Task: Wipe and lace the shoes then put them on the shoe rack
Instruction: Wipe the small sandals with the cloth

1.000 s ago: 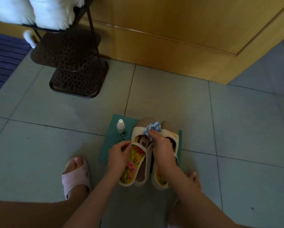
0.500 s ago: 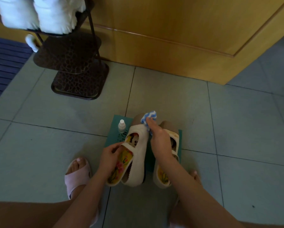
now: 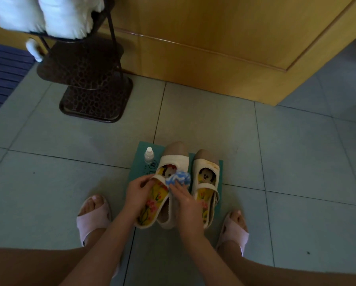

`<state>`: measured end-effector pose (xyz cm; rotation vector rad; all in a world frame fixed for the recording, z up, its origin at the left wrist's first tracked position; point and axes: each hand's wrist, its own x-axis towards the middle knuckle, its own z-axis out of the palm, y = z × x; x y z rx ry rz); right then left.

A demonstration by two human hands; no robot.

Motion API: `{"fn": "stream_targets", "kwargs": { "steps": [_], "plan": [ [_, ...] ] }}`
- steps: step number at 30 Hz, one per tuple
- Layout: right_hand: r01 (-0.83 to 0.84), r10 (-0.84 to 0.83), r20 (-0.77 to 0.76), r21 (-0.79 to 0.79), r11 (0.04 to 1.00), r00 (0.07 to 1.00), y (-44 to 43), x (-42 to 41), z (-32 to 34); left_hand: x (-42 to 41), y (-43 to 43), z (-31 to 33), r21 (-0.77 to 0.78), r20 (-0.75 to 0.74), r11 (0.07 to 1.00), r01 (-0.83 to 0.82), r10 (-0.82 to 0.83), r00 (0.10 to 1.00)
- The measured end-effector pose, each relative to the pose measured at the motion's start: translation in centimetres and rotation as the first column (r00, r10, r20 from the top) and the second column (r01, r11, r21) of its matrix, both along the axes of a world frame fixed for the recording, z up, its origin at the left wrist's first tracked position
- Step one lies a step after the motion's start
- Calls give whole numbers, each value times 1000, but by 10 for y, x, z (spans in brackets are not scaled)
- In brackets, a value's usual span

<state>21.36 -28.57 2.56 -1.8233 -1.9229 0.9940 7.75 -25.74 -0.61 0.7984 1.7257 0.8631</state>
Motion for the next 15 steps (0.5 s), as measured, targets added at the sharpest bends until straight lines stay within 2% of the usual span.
{"fn": "stream_targets", "kwargs": {
  "steps": [4,12,15],
  "plan": [
    [46,-49,-56,-46,998,997,-19,-5,-4,2,-1,-3,16,-65,1000,6,-5,998],
    [26,-30,-32,-125,992,999,-61,-11,-3,2,-1,1,15,-61,1000,7,-6,998],
    [99,-107,-141,-63,993,984,-84,-13,-9,2,-2,1,18,-93,999,35,-33,995]
  ]
}}
